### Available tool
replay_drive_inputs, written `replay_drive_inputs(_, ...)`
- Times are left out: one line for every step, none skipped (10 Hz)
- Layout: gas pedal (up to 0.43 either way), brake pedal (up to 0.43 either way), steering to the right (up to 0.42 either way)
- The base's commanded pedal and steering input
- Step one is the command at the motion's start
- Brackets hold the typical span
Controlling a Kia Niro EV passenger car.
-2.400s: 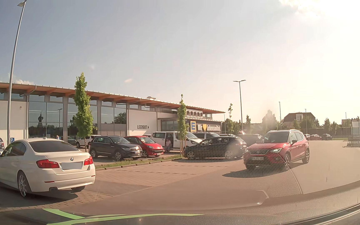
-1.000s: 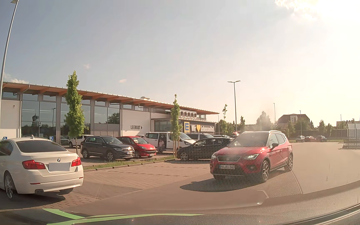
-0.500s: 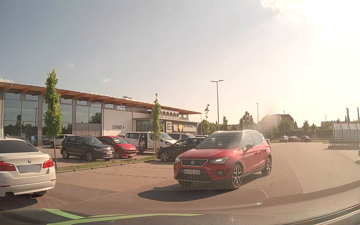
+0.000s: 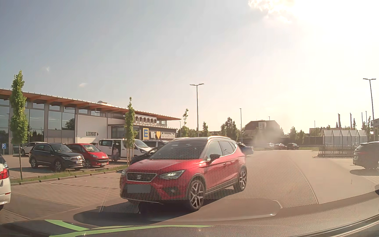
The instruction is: Follow the waypoints while adhering to traffic rules and regulations
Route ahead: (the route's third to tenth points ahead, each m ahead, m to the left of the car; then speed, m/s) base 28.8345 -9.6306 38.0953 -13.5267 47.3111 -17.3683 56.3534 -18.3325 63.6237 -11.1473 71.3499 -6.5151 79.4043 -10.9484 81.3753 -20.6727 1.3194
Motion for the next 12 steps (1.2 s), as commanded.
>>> replay_drive_inputs(0.059, 0.000, 0.803)
replay_drive_inputs(0.059, 0.000, 0.790)
replay_drive_inputs(0.059, 0.000, 0.771)
replay_drive_inputs(0.059, 0.000, 0.750)
replay_drive_inputs(0.067, 0.000, 0.727)
replay_drive_inputs(0.067, 0.000, 0.709)
replay_drive_inputs(0.067, 0.000, 0.684)
replay_drive_inputs(0.079, 0.000, 0.659)
replay_drive_inputs(0.079, 0.000, 0.620)
replay_drive_inputs(0.079, 0.000, 0.579)
replay_drive_inputs(0.079, 0.000, 0.532)
replay_drive_inputs(0.079, 0.000, 0.470)
